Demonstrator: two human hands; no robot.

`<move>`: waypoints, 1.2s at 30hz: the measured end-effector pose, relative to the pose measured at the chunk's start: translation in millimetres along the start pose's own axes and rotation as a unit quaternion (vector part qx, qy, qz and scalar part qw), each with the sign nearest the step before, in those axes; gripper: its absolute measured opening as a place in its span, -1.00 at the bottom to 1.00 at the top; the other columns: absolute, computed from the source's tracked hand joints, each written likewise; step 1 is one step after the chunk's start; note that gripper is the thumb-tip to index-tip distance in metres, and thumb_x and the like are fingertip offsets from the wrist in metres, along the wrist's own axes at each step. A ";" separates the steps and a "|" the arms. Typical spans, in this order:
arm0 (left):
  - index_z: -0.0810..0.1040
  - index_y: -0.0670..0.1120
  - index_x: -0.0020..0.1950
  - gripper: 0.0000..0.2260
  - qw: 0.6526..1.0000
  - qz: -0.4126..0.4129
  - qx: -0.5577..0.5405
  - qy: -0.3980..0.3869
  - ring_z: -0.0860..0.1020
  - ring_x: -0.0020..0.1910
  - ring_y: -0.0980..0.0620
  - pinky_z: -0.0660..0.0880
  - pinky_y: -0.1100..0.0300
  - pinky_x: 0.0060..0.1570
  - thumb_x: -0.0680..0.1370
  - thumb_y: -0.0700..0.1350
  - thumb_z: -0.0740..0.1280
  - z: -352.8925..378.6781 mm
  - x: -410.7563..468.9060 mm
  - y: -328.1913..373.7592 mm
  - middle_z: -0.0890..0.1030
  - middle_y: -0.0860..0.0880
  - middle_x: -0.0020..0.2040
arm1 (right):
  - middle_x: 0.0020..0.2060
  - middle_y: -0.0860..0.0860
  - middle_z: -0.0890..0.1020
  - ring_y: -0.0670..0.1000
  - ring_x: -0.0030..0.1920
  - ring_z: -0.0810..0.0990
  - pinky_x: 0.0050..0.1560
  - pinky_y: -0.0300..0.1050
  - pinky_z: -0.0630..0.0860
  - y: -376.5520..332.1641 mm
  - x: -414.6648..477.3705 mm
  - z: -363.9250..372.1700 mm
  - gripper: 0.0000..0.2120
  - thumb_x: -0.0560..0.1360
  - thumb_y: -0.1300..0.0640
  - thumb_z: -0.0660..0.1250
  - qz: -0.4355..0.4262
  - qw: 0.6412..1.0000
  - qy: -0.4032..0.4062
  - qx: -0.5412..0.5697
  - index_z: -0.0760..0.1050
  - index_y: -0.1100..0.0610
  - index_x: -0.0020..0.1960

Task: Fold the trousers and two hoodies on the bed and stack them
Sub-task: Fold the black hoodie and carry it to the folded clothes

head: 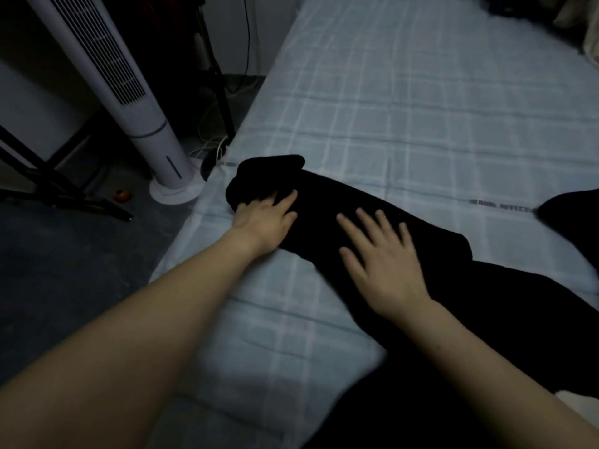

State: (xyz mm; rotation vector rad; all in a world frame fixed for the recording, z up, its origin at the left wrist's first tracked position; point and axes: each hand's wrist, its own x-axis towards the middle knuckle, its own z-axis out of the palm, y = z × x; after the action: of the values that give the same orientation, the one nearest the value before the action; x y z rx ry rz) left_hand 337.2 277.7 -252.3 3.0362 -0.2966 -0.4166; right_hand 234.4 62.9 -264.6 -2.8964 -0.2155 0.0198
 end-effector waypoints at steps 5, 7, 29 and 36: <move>-0.04 0.24 0.58 -0.52 0.996 0.000 0.007 0.087 0.26 0.46 -0.22 0.24 -0.19 0.36 0.66 0.16 -0.01 14.6 -9.6 -19.8 0.18 -0.10 0.57 | 0.62 -0.08 0.00 0.06 0.61 -0.10 0.55 0.14 -0.20 2.6 -5.3 22.1 -0.48 0.64 -0.21 -0.12 0.009 0.999 -0.043 -0.020 -0.07 -0.24 0.60; -0.03 0.24 0.58 -0.51 0.993 -0.006 0.047 0.105 0.18 0.49 -0.20 0.12 -0.24 0.40 0.65 0.18 -0.01 7.8 -6.7 -22.1 0.15 -0.13 0.58 | 0.62 -0.08 0.04 0.06 0.61 -0.07 0.55 0.14 -0.19 1.2 -2.8 11.8 -0.47 0.63 -0.22 -0.14 0.009 1.000 -0.018 0.000 0.02 -0.22 0.59; 0.21 -0.13 0.57 -0.53 0.987 0.124 0.012 0.104 0.21 0.53 -0.16 0.17 -0.16 0.45 0.66 -0.09 0.16 45.5 -20.6 70.2 0.21 -0.13 0.57 | 0.58 0.00 0.22 0.11 0.60 0.07 0.56 0.20 -0.02 66.3 -125.5 -46.7 -0.46 0.62 -0.14 -0.04 0.167 0.982 0.086 -0.033 0.23 -0.05 0.57; 0.43 -0.27 0.36 -0.56 0.967 0.195 -0.053 0.154 0.48 0.25 -0.35 0.40 -0.19 0.23 0.59 -0.06 0.08 5.8 -69.6 214.2 0.49 -0.33 0.32 | 0.59 -0.02 0.18 0.05 0.58 0.14 0.53 0.21 0.05 137.8 -230.3 -28.8 -0.45 0.62 -0.10 0.04 0.231 0.972 0.006 -0.046 0.10 -0.12 0.60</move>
State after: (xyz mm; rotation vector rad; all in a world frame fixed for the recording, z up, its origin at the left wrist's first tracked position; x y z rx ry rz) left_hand 231.0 81.4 -221.0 2.7798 -0.7971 0.0649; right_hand 27.4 -110.2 -270.0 -2.9657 0.4755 0.0746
